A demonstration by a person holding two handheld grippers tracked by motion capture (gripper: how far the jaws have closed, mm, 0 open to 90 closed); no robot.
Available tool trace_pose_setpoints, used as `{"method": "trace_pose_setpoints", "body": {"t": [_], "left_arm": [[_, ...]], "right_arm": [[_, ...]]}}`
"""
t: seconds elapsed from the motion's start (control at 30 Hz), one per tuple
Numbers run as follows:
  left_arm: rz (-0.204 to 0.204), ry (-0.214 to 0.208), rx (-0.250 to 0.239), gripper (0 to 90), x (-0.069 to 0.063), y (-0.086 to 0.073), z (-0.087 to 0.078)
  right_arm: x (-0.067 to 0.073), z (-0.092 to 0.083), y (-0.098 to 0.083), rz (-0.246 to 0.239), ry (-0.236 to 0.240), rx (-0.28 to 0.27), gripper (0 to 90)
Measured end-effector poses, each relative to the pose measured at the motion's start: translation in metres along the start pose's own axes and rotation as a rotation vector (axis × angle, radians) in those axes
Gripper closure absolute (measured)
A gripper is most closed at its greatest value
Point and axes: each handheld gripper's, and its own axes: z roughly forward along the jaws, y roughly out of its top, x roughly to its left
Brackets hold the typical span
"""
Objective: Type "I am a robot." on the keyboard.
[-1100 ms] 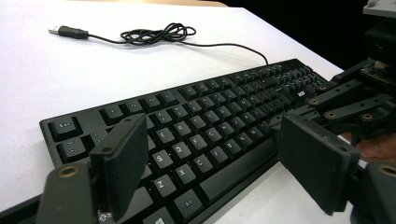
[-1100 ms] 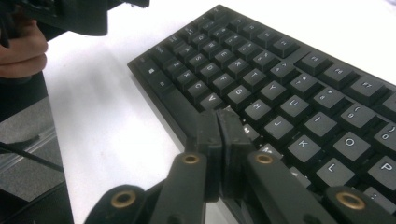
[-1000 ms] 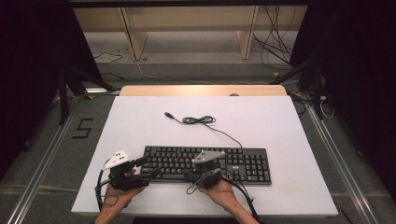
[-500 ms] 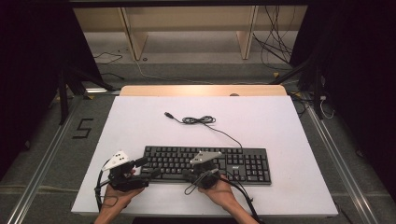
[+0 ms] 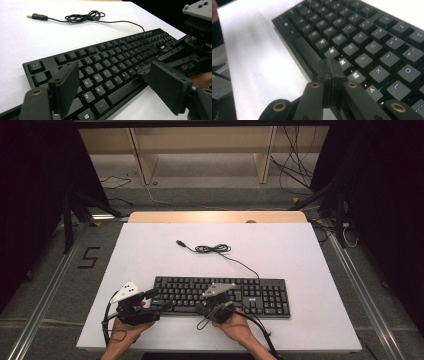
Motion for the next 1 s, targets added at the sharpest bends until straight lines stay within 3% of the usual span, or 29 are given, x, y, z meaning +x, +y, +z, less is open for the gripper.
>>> {"method": "trace_pose_setpoints", "body": {"t": [0.13, 0.43, 0.53, 1.0], "left_arm": [[0.000, 0.001, 0.000, 24.0, 0.000, 0.000, 0.000], [0.001, 0.006, 0.001, 24.1, 0.001, 0.000, 0.001], [-0.003, 0.008, -0.001, 24.1, 0.002, 0.000, 0.001], [-0.003, 0.015, 0.001, 24.2, 0.004, 0.000, 0.002]], "right_arm": [[0.001, 0.001, -0.001, -0.020, -0.005, -0.006, 90.0], [0.000, 0.000, -0.001, -0.003, -0.003, -0.009, 90.0], [0.000, -0.001, 0.000, 0.007, 0.011, -0.018, 84.3], [-0.003, -0.011, 0.003, 0.029, 0.025, -0.068, 77.9]]}}
